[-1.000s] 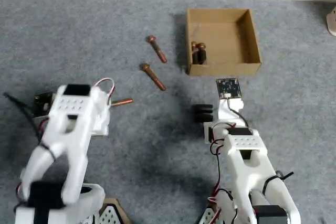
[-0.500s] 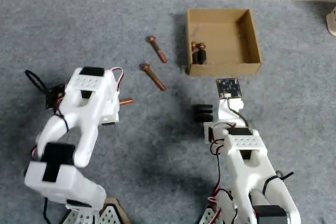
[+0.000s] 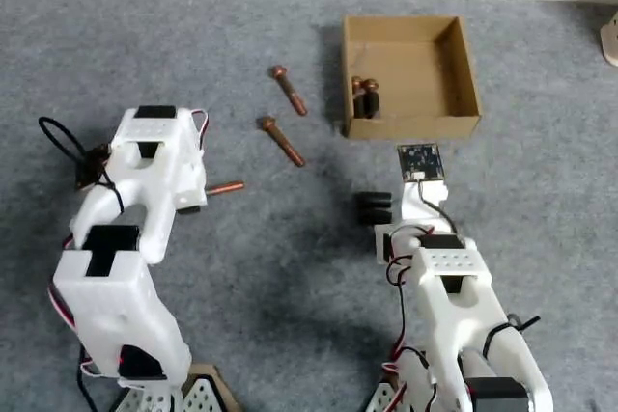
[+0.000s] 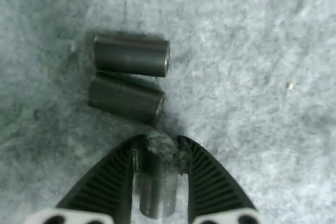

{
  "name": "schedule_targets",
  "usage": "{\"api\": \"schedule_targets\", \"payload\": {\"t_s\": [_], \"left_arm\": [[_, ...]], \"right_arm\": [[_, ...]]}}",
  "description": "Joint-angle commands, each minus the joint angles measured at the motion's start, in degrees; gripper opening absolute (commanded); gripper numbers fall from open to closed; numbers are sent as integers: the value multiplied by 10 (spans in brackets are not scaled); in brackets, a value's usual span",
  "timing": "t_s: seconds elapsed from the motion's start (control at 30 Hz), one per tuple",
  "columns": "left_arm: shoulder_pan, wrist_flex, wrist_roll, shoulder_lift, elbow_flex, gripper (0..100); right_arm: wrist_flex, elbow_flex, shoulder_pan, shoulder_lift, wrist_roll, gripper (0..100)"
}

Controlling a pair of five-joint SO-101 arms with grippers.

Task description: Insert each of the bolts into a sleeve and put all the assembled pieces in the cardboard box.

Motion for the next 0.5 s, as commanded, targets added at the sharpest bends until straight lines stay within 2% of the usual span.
{"api": "schedule_targets", "payload": {"t_s": [0.0, 0.17, 0.23, 0.37, 0.47], "left_arm": [[-7, -1, 11, 22, -38, 284], [-7, 4, 10, 54, -67, 282], [-3, 4, 10, 58, -70, 220], [-8, 4, 11, 60, -72, 0], [-14, 2, 11, 61, -73, 22]], "right_arm": [[-6, 1, -6, -13, -6, 5], [-6, 1, -4, -19, -6, 5], [-6, 1, -4, -19, -6, 5], [-6, 1, -3, -20, -7, 5], [-6, 1, -3, -20, -15, 5]]}}
